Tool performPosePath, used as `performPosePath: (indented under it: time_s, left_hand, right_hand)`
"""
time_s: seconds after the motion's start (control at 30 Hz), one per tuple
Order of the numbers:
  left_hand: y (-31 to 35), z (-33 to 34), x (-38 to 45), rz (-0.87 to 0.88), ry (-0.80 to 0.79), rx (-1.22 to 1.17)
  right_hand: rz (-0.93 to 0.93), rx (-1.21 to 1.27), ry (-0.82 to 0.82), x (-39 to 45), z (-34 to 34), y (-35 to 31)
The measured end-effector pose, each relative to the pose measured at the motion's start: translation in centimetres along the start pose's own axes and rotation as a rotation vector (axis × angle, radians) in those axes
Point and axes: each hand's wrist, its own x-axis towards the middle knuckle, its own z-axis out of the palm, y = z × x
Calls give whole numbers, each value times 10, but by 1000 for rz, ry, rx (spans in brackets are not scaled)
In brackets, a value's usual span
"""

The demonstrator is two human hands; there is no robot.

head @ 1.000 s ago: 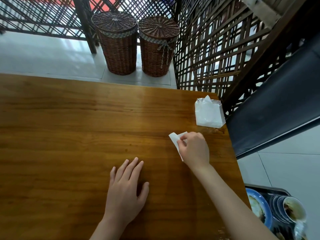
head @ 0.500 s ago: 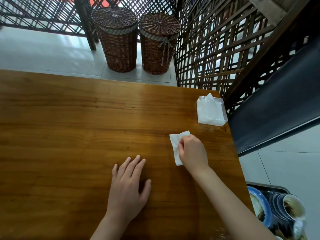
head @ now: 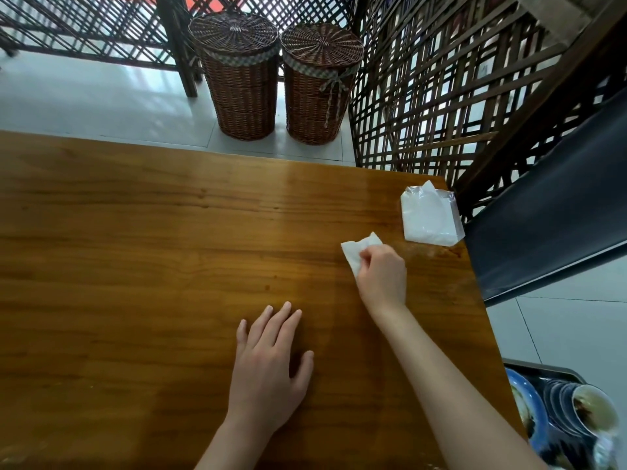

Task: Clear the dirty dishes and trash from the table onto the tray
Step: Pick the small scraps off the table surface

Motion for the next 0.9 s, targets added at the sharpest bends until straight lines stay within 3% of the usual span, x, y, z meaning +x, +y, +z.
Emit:
performPosePath:
  time_s: [0.37, 0.57, 0.77, 0.9]
  left_hand:
    - [1, -5, 0, -13, 1, -42]
    - [-13, -18, -2, -48, -4, -55]
    - [-34, -29, -17, -111, -27, -49]
    - [-46, -35, -22, -120, -5, -45]
  right_hand:
    - [-338, 39, -255, -41, 4, -26]
    - [-60, -63, 71, -2, -36, 0]
    - [162, -99, 39, -7, -10, -5]
    - [64, -32, 39, -17, 9, -29]
